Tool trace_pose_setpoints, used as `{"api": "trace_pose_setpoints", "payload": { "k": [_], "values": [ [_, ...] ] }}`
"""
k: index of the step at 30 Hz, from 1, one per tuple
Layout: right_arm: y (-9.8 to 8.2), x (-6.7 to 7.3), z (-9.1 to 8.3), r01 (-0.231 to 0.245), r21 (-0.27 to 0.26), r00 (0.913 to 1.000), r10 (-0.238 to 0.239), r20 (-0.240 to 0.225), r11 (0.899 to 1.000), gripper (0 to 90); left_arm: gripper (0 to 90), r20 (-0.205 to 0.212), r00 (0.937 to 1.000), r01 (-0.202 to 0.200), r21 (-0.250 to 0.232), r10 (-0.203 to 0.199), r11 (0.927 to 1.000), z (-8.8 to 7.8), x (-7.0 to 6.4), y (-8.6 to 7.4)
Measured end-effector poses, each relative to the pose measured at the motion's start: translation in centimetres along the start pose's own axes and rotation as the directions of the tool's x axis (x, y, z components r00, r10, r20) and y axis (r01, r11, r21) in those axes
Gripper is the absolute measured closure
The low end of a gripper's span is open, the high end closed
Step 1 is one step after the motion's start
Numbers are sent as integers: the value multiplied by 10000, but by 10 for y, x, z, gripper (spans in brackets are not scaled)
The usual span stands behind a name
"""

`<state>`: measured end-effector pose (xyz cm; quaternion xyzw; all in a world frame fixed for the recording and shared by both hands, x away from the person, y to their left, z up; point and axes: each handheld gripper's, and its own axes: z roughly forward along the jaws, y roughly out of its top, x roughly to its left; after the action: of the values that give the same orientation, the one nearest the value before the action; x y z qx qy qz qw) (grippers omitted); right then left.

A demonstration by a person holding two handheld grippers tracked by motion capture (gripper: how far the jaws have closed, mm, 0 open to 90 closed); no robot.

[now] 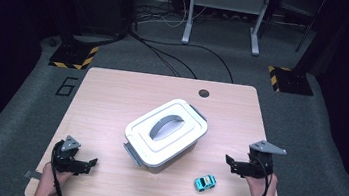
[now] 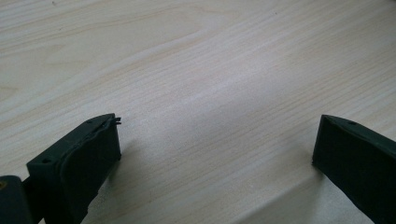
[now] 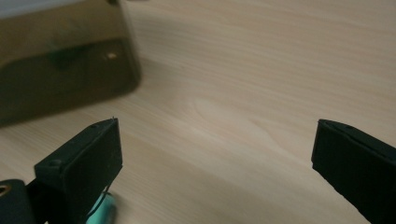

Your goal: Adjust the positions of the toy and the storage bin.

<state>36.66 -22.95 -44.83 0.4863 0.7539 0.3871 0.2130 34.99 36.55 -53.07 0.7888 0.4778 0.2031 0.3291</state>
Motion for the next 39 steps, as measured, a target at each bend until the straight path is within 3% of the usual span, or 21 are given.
{"api": "trace_pose_setpoints", "payload": {
  "k": [3, 6, 9, 13, 22, 24, 25, 26, 33, 39],
  "values": [
    [-22, -11, 2, -300, 86, 9992, 297, 277, 9995, 13, 11, -35, 9999, 133, -71, -133, 9999, 0, -1, 1],
    [-35, -15, 6, -336, 227, 9982, 324, 513, 9992, 15, 75, -17, 9999, 147, -143, -147, 9998, -1, -1, 2],
    [-56, -21, 18, -498, 642, 9950, 440, 897, 9967, 16, 69, 143, 9996, 229, -161, -227, 9996, -8, -1, 8],
    [-67, -25, 28, -648, 790, 9951, 585, 796, 9948, 15, 50, 501, 9983, 317, -304, -302, 9990, -17, -3, 19],
    [-70, -29, 35, -719, 899, 9950, 651, 763, 9934, 19, 35, 819, 9963, -230, -443, 266, 9988, -31, -17, 49],
    [-70, -28, 36, -633, 931, 9948, 554, 850, 9936, 23, 35, 878, 9952, -381, -534, 427, 9978, -33, -20, 55],
    [-71, -23, 37, -265, 1076, 9934, 142, 1136, 9938, 21, 35, 946, 9935, -582, -561, 633, 9967, -35, -23, 61],
    [-71, -22, 37, -184, 1024, 9933, 64, 1158, 9946, 22, 34, 1006, 9925, -635, -635, 697, 9960, -35, -24, 63],
    [-71, -23, 37, -301, 1034, 9934, 183, 1134, 9942, 27, 34, 1181, 9882, -905, -589, 970, 9941, -34, -29, 76],
    [-71, -22, 37, -358, 998, 9931, 243, 1144, 9944, 27, 30, 1504, 9806, -1132, -906, 1260, 9894, -41, -35, 99]
  ]
}}
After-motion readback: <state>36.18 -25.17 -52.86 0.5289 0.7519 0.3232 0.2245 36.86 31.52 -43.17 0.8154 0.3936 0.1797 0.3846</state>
